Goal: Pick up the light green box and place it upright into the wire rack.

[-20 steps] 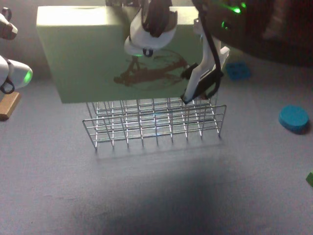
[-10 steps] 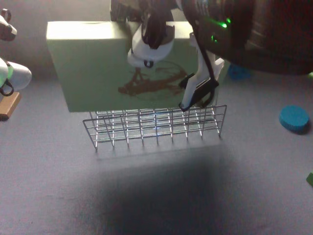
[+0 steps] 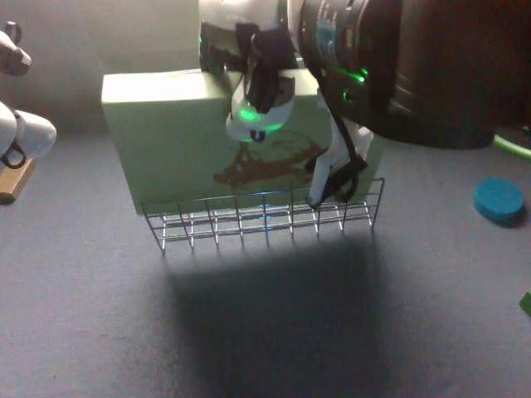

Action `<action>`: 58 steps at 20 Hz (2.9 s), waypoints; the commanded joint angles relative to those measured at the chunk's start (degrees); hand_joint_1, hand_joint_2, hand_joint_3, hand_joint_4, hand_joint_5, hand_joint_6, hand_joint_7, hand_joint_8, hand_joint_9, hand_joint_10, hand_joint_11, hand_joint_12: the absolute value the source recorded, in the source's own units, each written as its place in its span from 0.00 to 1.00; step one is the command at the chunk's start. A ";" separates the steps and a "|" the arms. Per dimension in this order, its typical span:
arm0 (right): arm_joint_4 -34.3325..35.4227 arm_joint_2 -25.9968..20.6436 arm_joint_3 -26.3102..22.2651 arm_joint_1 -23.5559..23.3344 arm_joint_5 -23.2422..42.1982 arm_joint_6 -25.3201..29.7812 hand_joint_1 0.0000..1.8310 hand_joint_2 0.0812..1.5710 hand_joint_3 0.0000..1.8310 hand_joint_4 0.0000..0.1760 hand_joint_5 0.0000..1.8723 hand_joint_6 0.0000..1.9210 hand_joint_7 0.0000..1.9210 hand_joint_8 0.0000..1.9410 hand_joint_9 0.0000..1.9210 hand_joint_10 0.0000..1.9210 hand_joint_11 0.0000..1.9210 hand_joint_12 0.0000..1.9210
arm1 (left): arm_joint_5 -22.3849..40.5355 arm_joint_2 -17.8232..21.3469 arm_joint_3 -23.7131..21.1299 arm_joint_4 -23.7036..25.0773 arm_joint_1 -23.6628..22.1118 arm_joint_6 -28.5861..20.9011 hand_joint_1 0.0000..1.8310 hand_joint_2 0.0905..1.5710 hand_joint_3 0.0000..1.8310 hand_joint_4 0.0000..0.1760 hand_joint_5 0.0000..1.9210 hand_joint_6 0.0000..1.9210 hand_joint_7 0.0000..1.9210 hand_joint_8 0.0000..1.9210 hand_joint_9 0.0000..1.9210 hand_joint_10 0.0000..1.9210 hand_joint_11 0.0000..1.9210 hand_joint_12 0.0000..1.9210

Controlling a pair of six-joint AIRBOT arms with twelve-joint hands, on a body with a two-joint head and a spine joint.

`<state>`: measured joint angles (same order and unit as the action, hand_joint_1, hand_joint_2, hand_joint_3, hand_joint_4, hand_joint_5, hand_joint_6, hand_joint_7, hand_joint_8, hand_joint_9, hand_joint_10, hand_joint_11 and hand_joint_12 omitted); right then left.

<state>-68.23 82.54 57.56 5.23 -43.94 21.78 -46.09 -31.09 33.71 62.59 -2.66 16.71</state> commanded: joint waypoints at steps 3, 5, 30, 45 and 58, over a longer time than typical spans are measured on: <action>-4.46 0.76 0.67 0.05 0.71 -1.56 0.67 0.71 0.00 0.00 0.52 0.46 0.48 0.64 0.41 0.64 0.36 0.82 | 0.46 0.17 -0.91 4.45 0.75 -1.12 0.08 0.77 0.00 0.21 0.21 0.00 0.18 0.00 0.16 0.00 0.00 0.35; -4.75 1.11 0.82 0.64 0.51 -1.84 0.67 0.71 0.00 0.00 0.52 0.46 0.48 0.64 0.41 0.63 0.36 0.81 | 0.48 0.16 -1.44 4.73 1.74 -2.79 0.08 0.77 0.00 0.22 0.21 0.00 0.18 0.00 0.16 0.00 0.00 0.36; -6.20 3.22 4.39 5.20 1.70 -0.63 0.74 0.73 0.00 0.00 0.48 0.50 0.45 0.62 0.41 0.76 0.35 0.82 | 1.01 -0.14 -3.50 5.38 2.60 -6.16 0.08 0.77 0.00 0.21 0.19 0.00 0.16 0.00 0.15 0.00 0.00 0.36; -6.53 2.47 2.65 4.55 1.69 -1.41 0.48 0.63 0.00 0.00 0.26 0.00 0.29 0.00 0.23 0.11 0.06 0.68 | -0.74 -3.50 -5.15 7.80 4.38 -11.23 0.07 0.77 0.00 0.21 0.20 0.00 0.16 0.00 0.15 0.00 0.00 0.35; -12.99 -14.25 -11.90 -4.13 9.06 -3.83 0.44 0.61 0.00 0.00 0.23 0.01 0.27 0.00 0.22 0.03 0.01 0.64 | -2.24 -8.44 -4.81 8.89 4.71 -13.13 0.07 0.77 0.00 0.21 0.20 0.00 0.16 0.00 0.15 0.00 0.00 0.35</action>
<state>-77.54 67.40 45.23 1.85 -36.80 18.02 -49.08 -39.64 28.82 66.85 2.44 3.55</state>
